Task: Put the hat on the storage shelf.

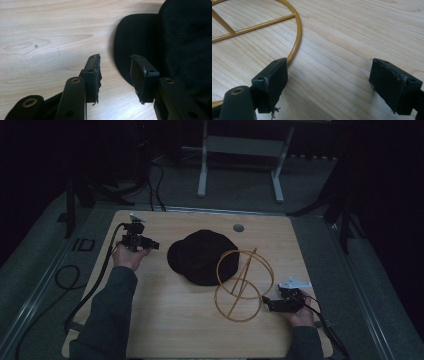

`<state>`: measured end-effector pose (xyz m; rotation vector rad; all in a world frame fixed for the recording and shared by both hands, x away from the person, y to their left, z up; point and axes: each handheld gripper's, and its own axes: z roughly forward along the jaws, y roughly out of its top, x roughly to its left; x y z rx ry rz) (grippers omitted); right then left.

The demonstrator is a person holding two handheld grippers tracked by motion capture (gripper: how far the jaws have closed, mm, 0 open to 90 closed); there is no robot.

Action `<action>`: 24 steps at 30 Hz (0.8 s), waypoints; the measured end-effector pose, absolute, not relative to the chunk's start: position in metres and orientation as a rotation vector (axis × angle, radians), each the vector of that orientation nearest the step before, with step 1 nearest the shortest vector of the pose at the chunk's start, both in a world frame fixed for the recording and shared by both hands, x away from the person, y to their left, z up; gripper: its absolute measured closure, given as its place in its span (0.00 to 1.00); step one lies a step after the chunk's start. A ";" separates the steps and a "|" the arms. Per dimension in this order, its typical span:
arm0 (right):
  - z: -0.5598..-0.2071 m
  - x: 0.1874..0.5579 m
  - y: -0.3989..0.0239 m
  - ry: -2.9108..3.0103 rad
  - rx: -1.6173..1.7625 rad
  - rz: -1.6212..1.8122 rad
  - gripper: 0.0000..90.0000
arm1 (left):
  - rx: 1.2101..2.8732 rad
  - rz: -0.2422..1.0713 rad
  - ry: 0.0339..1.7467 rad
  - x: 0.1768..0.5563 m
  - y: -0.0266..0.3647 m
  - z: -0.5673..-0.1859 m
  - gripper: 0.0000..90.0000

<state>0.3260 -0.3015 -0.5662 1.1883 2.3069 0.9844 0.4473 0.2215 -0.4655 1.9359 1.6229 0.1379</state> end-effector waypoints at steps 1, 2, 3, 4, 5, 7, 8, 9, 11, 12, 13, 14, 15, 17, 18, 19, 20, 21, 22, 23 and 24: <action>-0.566 0.326 -0.301 2.307 1.189 0.984 0.17 | 1.933 0.137 1.619 0.448 0.220 -0.465 0.66; -0.566 0.326 -0.301 2.307 1.188 0.984 0.17 | 1.932 0.128 1.620 0.449 0.217 -0.464 0.65; -0.566 0.326 -0.301 2.307 1.188 0.984 0.17 | 1.948 0.141 1.617 0.450 0.216 -0.464 0.65; -0.566 0.326 -0.301 2.307 1.188 0.985 0.17 | 1.957 0.138 1.614 0.450 0.214 -0.463 0.65; -0.566 0.326 -0.301 2.307 1.187 0.985 0.17 | 1.955 0.128 1.606 0.451 0.212 -0.462 0.65; -0.566 0.326 -0.301 2.307 1.187 0.985 0.17 | 1.951 0.117 1.595 0.451 0.211 -0.461 0.65; -0.566 0.327 -0.301 2.307 1.186 0.985 0.17 | 1.938 0.101 1.588 0.452 0.208 -0.459 0.65; -0.566 0.327 -0.301 2.306 1.187 0.985 0.17 | 1.938 0.101 1.588 0.452 0.208 -0.459 0.66; -0.566 0.327 -0.301 2.307 1.187 0.984 0.17 | 1.951 0.102 1.585 0.453 0.206 -0.459 0.66; -0.566 0.327 -0.301 2.307 1.187 0.984 0.17 | 1.968 0.113 1.587 0.453 0.204 -0.458 0.66; -0.566 0.327 -0.301 2.306 1.187 0.984 0.17 | 1.983 0.109 1.573 0.454 0.200 -0.457 0.66; -0.566 0.327 -0.301 2.306 1.187 0.984 0.17 | 1.987 0.110 1.569 0.454 0.198 -0.456 0.66; -0.566 0.327 -0.301 2.306 1.189 0.983 0.17 | 1.984 0.104 1.567 0.455 0.197 -0.456 0.66; -0.566 0.327 -0.301 2.306 1.190 0.984 0.17 | 1.977 0.100 1.566 0.455 0.196 -0.455 0.66; -0.566 0.327 -0.301 2.307 1.189 0.983 0.17 | 1.983 0.099 1.569 0.457 0.193 -0.455 0.66; -0.566 0.327 -0.301 2.305 1.191 0.984 0.17 | 1.983 0.099 1.569 0.457 0.193 -0.455 0.65; -0.566 0.327 -0.301 2.306 1.189 0.983 0.17 | 2.003 0.096 1.564 0.459 0.189 -0.455 0.65; -0.566 0.327 -0.301 2.306 1.190 0.983 0.17 | 2.005 0.093 1.558 0.459 0.187 -0.455 0.65; -0.566 0.327 -0.301 2.307 1.189 0.983 0.17 | 2.005 0.093 1.555 0.460 0.185 -0.454 0.65; -0.566 0.327 -0.301 2.306 1.190 0.983 0.17 | 2.000 0.089 1.552 0.461 0.183 -0.453 0.65; -0.566 0.327 -0.301 2.306 1.190 0.983 0.17 | 1.994 0.083 1.552 0.462 0.182 -0.452 0.64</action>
